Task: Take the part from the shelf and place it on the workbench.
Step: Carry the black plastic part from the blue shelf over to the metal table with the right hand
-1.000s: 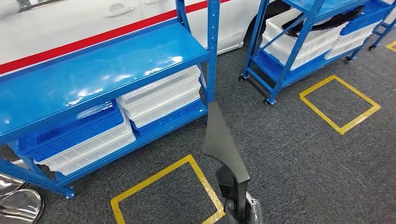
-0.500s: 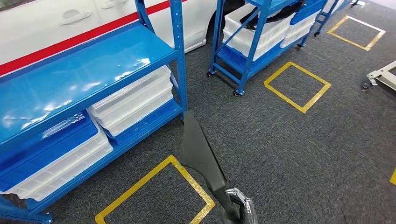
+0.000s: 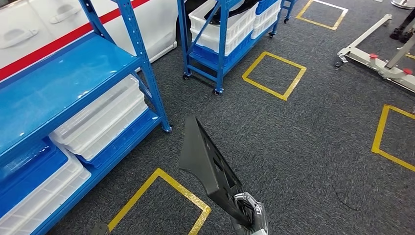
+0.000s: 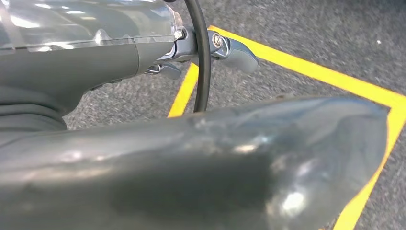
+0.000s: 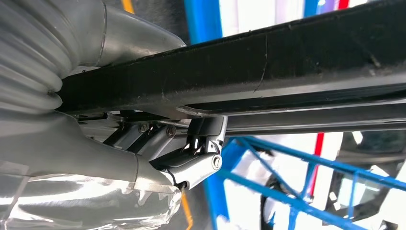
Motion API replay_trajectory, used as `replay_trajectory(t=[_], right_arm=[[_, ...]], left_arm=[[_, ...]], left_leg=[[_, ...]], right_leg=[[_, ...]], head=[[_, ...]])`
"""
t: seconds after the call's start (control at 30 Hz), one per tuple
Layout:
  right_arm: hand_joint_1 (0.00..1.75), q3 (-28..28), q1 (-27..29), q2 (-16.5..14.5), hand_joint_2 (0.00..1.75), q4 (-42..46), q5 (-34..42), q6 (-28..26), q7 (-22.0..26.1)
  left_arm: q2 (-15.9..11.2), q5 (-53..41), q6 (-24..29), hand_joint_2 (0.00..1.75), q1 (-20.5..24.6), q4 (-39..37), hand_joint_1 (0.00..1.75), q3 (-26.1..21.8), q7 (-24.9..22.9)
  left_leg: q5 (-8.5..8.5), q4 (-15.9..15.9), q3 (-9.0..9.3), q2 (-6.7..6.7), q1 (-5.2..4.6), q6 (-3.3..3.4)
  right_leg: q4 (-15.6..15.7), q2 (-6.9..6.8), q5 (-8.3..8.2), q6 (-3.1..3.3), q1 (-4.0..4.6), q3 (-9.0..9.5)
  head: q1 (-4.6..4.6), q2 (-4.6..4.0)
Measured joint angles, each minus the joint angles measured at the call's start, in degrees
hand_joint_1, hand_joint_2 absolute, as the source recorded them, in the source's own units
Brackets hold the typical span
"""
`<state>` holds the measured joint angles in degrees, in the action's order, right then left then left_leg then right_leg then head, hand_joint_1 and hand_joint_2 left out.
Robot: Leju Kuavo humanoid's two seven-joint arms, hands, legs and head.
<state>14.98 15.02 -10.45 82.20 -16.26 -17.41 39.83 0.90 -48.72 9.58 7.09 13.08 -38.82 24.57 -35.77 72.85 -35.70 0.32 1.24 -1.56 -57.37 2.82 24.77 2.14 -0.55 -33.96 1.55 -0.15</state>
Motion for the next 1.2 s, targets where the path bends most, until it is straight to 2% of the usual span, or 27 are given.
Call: replay_trajectory(t=[0.03,0.07,0.1,0.17,0.2,0.23,0.27,0.33,0.4,0.43,0.47,0.5,0.53,0.57,0.63,0.7,0.77,0.8,0.83,0.9,0.93,0.97,1.0,1.03,1.07,1.13,1.2], right_arm=[[1.75,0.2,0.0,0.16,1.75,-0.34,0.49,-0.25,-0.01],[1.75,0.35,-0.01,0.31,1.75,-0.59,1.35,-0.34,-0.01],[1.75,0.47,-0.02,0.44,1.75,-0.71,2.45,-0.28,0.0],[1.75,0.6,0.1,0.62,1.75,-0.48,4.57,-0.05,0.0],[1.75,0.61,0.21,0.68,1.75,-0.22,5.25,-0.03,0.01],[1.75,0.62,0.35,0.75,1.75,0.06,5.71,-0.01,0.02],[1.75,0.61,0.48,0.82,1.75,0.3,5.9,0.0,0.03],[1.75,0.62,0.55,0.98,1.75,0.8,5.67,-0.16,0.05],[1.75,0.65,0.28,1.09,1.75,1.37,4.77,-0.44,0.06],[1.75,0.67,0.1,1.13,1.75,1.57,4.33,-0.5,0.06],[1.75,0.67,-0.02,1.16,1.75,1.68,4.04,-0.45,0.06],[1.75,0.67,-0.07,1.2,1.75,1.73,3.89,-0.38,0.06],[1.75,0.67,-0.08,1.23,1.75,1.79,3.79,-0.31,0.06],[1.75,0.67,-0.11,1.26,1.75,1.88,3.74,-0.23,0.06],[1.75,0.67,-0.33,1.27,1.75,2.26,3.8,0.1,0.05],[1.75,0.67,-0.54,1.27,1.75,2.78,4.06,0.65,0.05],[1.75,0.67,-0.53,1.26,1.75,3.26,4.26,0.97,0.06],[1.75,0.67,-0.53,1.25,1.75,3.48,4.3,1.02,0.07],[1.75,0.67,-0.63,1.21,1.75,3.69,4.28,1.07,0.07],[1.75,0.67,-0.95,1.13,1.75,3.93,4.06,1.26,0.08],[1.75,0.67,-1.05,1.1,1.75,3.96,3.88,1.4,0.07],[1.75,0.67,-1.05,1.1,1.75,3.96,3.61,1.55,0.06],[1.75,0.67,-1.01,1.1,1.75,3.96,3.31,1.64,0.05],[1.75,0.68,-0.98,1.11,1.75,3.96,3.03,1.73,0.05],[1.75,0.69,-0.98,1.11,1.75,3.97,2.81,1.78,0.05],[1.75,0.74,-1.04,1.11,1.75,3.99,2.55,1.8,0.05],[1.75,0.8,-1.03,1.11,1.75,4.04,2.44,1.8,0.05]], left_arm=[[0.06,0.31,-0.07,0.0,-0.06,0.0,0.0,-0.04,-0.08],[0.11,0.8,-0.1,0.0,-0.16,0.01,0.0,-0.18,-0.14],[0.17,1.46,-0.1,0.0,-0.36,0.01,0.0,-0.45,-0.18],[0.31,3.2,0.02,0.0,-0.96,-0.01,0.0,-1.55,-0.17],[0.37,3.98,0.07,0.0,-1.25,-0.01,0.0,-2.19,-0.16],[0.43,4.56,0.11,0.0,-1.45,-0.01,0.0,-2.79,-0.14],[0.5,4.86,0.13,0.0,-1.53,-0.01,0.0,-3.27,-0.12],[0.64,4.96,0.04,0.0,-1.51,-0.01,0.0,-4.0,-0.05],[0.74,4.07,-0.12,0.0,-1.66,-0.01,0.0,-4.41,-0.16],[0.75,3.37,-0.19,0.0,-1.73,-0.01,0.0,-4.48,-0.28],[0.76,2.68,-0.2,0.0,-1.71,-0.01,0.0,-4.48,-0.38],[0.76,2.22,-0.2,0.0,-1.58,-0.01,0.0,-4.48,-0.43],[0.76,1.97,-0.2,0.0,-1.38,-0.01,0.0,-4.48,-0.42],[0.78,1.9,-0.21,0.0,-1.16,-0.01,0.0,-4.48,-0.33],[0.82,2.13,-0.32,0.0,-0.85,-0.01,0.0,-4.51,0.01],[0.87,2.38,-0.46,0.0,-0.6,-0.01,0.0,-4.68,0.28],[0.93,2.39,-0.54,0.0,-0.26,-0.01,0.0,-4.89,0.32],[0.95,2.26,-0.6,0.0,-0.11,0.0,0.0,-4.96,0.31],[0.97,2.1,-0.68,0.0,-0.02,0.01,0.0,-5.03,0.3],[0.96,1.88,-0.83,0.0,-0.24,0.01,0.0,-5.2,0.42],[0.95,1.9,-0.89,0.0,-0.43,0.01,0.0,-5.3,0.56],[0.94,1.95,-0.96,0.0,-0.6,0.01,0.0,-5.4,0.69],[0.94,1.97,-1.04,0.0,-0.67,0.01,0.0,-5.48,0.8],[0.95,1.94,-1.1,0.0,-0.65,0.01,0.0,-5.52,0.85],[0.95,1.91,-1.15,0.0,-0.59,0.01,0.0,-5.54,0.85],[0.94,1.86,-1.17,0.0,-0.54,0.01,0.0,-5.6,0.86],[0.95,1.82,-1.19,0.0,-0.52,0.01,0.0,-5.68,0.86]], left_leg=[[1.86,-2.48,1.11,-0.24,0.07,0.0],[4.05,-6.44,2.87,-1.16,0.23,0.01],[5.54,-10.21,4.53,-2.9,0.39,0.01],[6.62,-14.2,6.12,-5.49,0.56,0.19],[6.44,-14.32,6.14,-5.76,0.45,0.37],[6.64,-14.33,6.12,-4.99,0.33,0.7],[6.89,-14.52,6.2,-4.16,0.33,1.13],[7.45,-15.04,6.28,-2.43,0.33,2.09],[7.65,-15.27,6.14,-0.55,0.08,2.61],[7.65,-15.25,6.03,0.47,-0.08,2.69],[7.63,-15.24,5.97,1.47,-0.17,2.7],[7.61,-15.23,5.95,2.38,-0.21,2.68],[7.56,-15.23,5.99,3.18,-0.22,2.62],[7.48,-15.22,6.11,3.91,-0.23,2.5],[7.17,-15.16,6.39,5.18,-0.47,2.0],[6.91,-15.13,6.67,6.34,-0.71,1.41],[6.65,-15.16,6.95,7.17,-0.65,0.85],[6.13,-14.69,6.84,6.42,-0.56,0.58],[4.97,-13.14,6.22,4.97,-0.47,0.35],[1.36,-6.62,3.24,1.42,-0.33,0.13],[-0.24,-2.66,1.32,0.55,-0.33,0.1],[-0.9,0.13,-0.14,0.21,-0.33,0.11],[-0.45,1.02,-0.78,0.06,-0.33,0.15],[1.14,-0.36,-0.36,-0.12,-0.32,0.22],[3.42,-3.59,0.92,-0.7,-0.27,0.32],[6.64,-10.67,3.71,-3.85,-0.04,0.56],[7.16,-13.61,4.76,-5.83,-0.02,0.79]], right_leg=[[-0.26,0.82,0.01,-0.11,-0.02,-0.1],[-0.6,1.61,0.08,-0.28,-0.06,-0.24],[-1.04,2.39,0.15,-0.56,-0.04,-0.49],[-1.7,3.87,0.07,-1.35,-0.06,-1.18],[-1.78,4.6,-0.14,-1.82,-0.1,-1.52],[-1.68,5.36,-0.41,-2.28,-0.2,-1.79],[-1.77,5.4,-0.47,-2.62,-0.3,-2.0],[-4.21,2.71,1.18,-3.06,-0.19,-3.34],[-10.99,-1.04,5.08,-3.28,-0.09,-6.52],[-14.68,-1.84,6.72,-3.4,-0.14,-8.2],[-17.09,-2.26,7.48,-3.49,-0.2,-9.19],[-17.44,-2.52,7.17,-3.53,-0.24,-9.08],[-15.59,-2.86,5.96,-3.49,-0.24,-7.79],[-11.8,-3.64,4.22,-3.34,-0.2,-5.41],[-4.27,-6.22,2.17,-2.66,0.31,-1.03],[-1.53,-7.13,2.02,-1.9,0.93,0.28],[-1.3,-5.7,1.75,-1.25,0.9,0.15],[-1.06,-5.06,1.58,-0.9,0.73,0.2],[-0.82,-4.39,1.39,-0.55,0.53,0.25],[-0.66,-2.93,1.22,-0.09,0.41,0.25],[-0.71,-2.11,1.21,0.01,0.47,0.18],[-0.81,-1.23,1.21,0.04,0.52,0.14],[-0.96,-0.35,1.21,0.04,0.55,0.1],[-1.15,0.53,1.23,0.01,0.54,0.08],[-1.36,1.39,1.28,-0.06,0.52,0.07],[-1.89,2.95,1.37,-0.4,0.5,-0.22],[-2.17,4.39,1.14,-1.08,0.36,-0.88]], head=[[0.0,0.0],[0.0,0.0],[-0.01,0.0],[-0.01,0.0],[-0.01,0.0],[-0.01,0.0],[-0.01,0.0],[-0.02,0.0],[-0.02,0.0],[-0.01,0.0],[-0.01,0.0],[-0.02,0.0],[-0.02,0.0],[-0.02,0.0],[-0.02,0.0],[-0.01,0.0],[-0.01,0.0],[-0.01,0.0],[-0.01,0.0],[-0.01,0.0],[0.0,0.0],[0.0,0.0],[0.0,0.0],[0.0,0.0],[0.0,0.0],[-0.01,0.0],[-0.02,0.0]])
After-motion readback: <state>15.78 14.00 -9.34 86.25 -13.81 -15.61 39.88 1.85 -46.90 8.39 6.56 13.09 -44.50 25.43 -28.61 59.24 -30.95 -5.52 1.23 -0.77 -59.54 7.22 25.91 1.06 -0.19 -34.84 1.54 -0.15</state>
